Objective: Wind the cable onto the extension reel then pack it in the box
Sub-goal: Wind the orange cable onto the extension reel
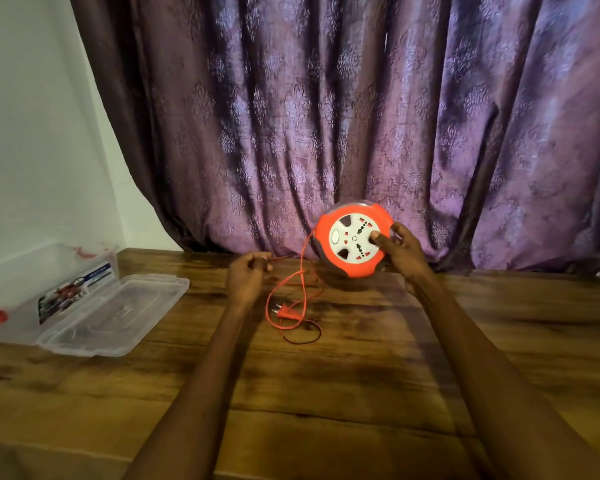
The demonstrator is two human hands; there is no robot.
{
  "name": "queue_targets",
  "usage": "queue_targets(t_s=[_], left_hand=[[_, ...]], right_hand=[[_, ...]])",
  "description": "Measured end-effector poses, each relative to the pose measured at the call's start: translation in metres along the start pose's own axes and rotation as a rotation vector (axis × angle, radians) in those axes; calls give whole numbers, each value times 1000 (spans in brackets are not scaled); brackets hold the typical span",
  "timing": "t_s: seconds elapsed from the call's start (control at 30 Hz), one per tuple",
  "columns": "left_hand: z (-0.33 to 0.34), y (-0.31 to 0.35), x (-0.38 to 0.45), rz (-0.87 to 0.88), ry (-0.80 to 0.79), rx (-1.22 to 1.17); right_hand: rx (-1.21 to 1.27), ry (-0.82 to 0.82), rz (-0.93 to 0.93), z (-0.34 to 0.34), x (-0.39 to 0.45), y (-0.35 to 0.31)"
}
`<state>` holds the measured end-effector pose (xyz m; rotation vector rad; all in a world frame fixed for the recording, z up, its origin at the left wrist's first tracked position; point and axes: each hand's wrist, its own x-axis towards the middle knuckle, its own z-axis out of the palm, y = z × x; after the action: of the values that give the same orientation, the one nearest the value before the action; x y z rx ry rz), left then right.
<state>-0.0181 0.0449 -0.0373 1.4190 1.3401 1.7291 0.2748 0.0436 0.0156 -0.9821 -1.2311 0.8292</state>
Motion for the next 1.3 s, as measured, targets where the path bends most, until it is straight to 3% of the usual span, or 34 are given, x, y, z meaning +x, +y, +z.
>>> queue_targets(t_s=[0.07,0.13,0.23,0.43,0.6,0.77,0.87,0.9,1.1,1.2,1.3], left_hand=[[-2,-14,-3,-73,-128,80],[1,-19,-11,-209,-332,-18],[6,-16,-21,-250,-505,-3],[2,-1,-30,-281,-633,-78],[-19,0,-22,-364,-661,-73],[-28,-8,-18,-321,-436,-108],[-42,-14,-16,-105,-239,378],[-44,-13,-15,-51,-192,415],[-32,7,-9,250,-132,243],[-33,7,-10,126,19,68],[-36,-8,-15,-112,14,82]], right_hand=[[-3,-13,-3,-2,0,0],[10,-17,-8,0,-3,-1],[34,-15,-23,5,-6,-4],[95,35,-53,19,-8,-2],[156,213,-76,23,2,2],[153,274,-42,28,10,8],[122,242,6,32,8,12],[118,232,11,34,7,12],[224,187,15,47,1,13],[265,178,11,50,1,13],[261,172,7,50,1,14]])
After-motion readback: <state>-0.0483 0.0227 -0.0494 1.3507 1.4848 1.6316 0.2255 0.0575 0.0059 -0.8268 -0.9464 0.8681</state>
